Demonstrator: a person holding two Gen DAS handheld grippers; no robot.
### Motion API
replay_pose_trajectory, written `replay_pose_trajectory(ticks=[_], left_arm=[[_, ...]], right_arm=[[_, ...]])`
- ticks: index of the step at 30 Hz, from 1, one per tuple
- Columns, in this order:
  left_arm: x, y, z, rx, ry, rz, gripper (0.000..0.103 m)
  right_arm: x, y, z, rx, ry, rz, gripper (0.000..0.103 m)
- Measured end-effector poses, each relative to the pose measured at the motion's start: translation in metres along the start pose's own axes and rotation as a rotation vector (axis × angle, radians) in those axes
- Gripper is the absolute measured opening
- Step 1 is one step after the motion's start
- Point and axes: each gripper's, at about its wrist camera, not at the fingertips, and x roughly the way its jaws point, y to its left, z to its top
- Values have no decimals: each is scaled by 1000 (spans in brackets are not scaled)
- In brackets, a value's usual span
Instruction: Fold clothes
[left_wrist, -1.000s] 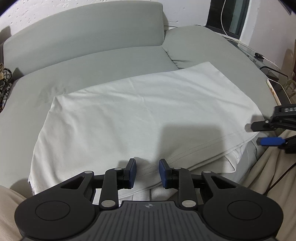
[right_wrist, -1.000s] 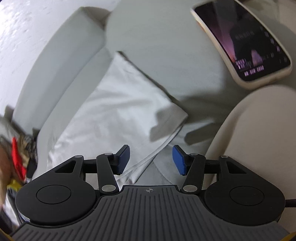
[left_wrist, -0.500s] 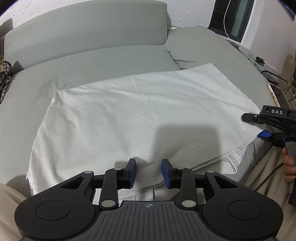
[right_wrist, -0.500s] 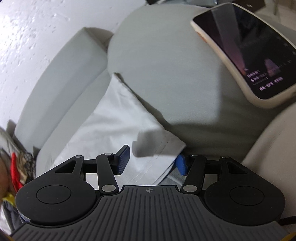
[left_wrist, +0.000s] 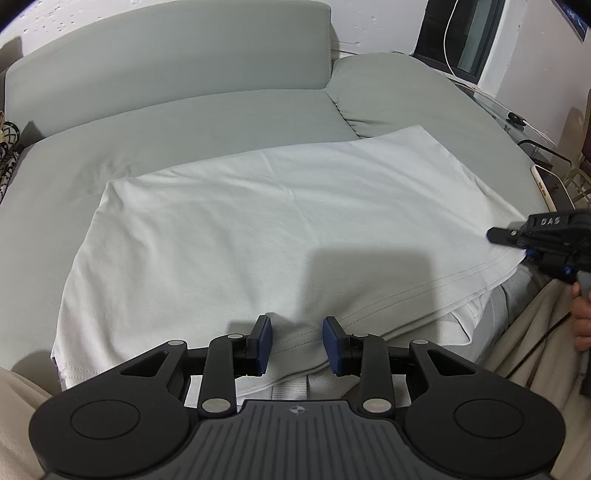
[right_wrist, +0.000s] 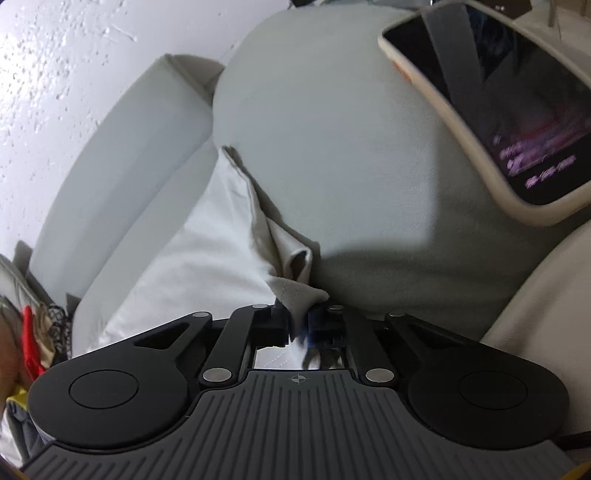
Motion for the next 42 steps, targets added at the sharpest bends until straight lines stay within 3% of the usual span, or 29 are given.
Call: replay_pose_trajectory(ticks=[5, 9, 13, 17, 20, 24, 26, 30, 33, 39, 42], left_arm=[[2, -1, 4, 13, 26, 6, 32], [2, -1, 7, 17, 43, 1, 32], [-2, 7, 4, -33, 42, -22, 32], [-3, 12, 0, -47, 35, -40, 32], [-3, 10, 1, -36, 38, -41, 32], [-1, 8, 3, -21, 45, -32, 32], [-1, 7, 3, -19, 50, -27, 32], [-1, 7, 4, -20, 55, -20, 32], [-1, 5, 5, -20, 57, -14, 32], [0, 7, 5, -23, 57, -16, 32], [0, 6, 5, -20, 57, -15, 32]], right_arm=[[-16, 40, 8, -114, 15, -92, 6], [-25, 89, 10, -306, -24, -149, 5], [-29, 133, 3, -447, -48, -130, 5], [-11, 155, -15, -542, -4, -130, 5], [-6, 129, -22, -476, 20, -195, 5], [-3, 75, -4, -311, 26, -263, 7], [-2, 53, 10, -216, 41, -246, 21], [-1, 29, 27, -99, 74, -230, 25], [-11, 26, 23, -65, 85, -219, 48], [-16, 19, 12, 1, 105, -132, 58], [1, 10, 5, 111, 196, -92, 57]])
